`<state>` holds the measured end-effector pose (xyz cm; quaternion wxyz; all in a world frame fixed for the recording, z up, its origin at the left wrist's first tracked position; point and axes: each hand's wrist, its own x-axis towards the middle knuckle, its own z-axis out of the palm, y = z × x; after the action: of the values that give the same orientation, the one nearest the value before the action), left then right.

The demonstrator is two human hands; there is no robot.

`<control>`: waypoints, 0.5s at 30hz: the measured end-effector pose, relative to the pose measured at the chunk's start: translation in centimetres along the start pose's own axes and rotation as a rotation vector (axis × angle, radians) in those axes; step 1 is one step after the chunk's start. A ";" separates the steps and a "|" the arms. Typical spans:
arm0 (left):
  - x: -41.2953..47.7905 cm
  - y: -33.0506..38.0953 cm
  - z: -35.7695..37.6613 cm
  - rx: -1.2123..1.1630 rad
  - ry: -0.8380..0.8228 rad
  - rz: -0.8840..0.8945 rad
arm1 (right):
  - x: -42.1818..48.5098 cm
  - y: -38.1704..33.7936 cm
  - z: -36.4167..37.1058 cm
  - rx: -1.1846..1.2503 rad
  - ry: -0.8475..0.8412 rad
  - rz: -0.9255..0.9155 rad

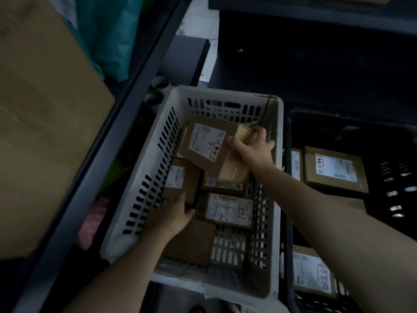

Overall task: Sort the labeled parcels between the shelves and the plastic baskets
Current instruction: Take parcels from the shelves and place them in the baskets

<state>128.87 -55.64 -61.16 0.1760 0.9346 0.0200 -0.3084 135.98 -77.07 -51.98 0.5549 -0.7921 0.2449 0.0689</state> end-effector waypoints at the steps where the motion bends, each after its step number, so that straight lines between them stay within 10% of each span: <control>1: -0.1 0.2 -0.8 -0.034 0.016 0.001 | -0.1 -0.1 0.3 0.055 0.023 0.036; 7: 0.0 1.2 -4.5 -0.439 0.185 0.083 | 0.2 0.3 4.5 0.530 0.176 0.360; 15: 2.9 1.7 -6.2 -0.585 0.189 0.037 | 1.7 2.0 8.7 0.301 -0.275 0.511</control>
<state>134.99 -55.30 -57.67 0.4404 0.8691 0.1070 -0.1979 137.92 -70.14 -57.57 0.6584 -0.5972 0.3662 0.2752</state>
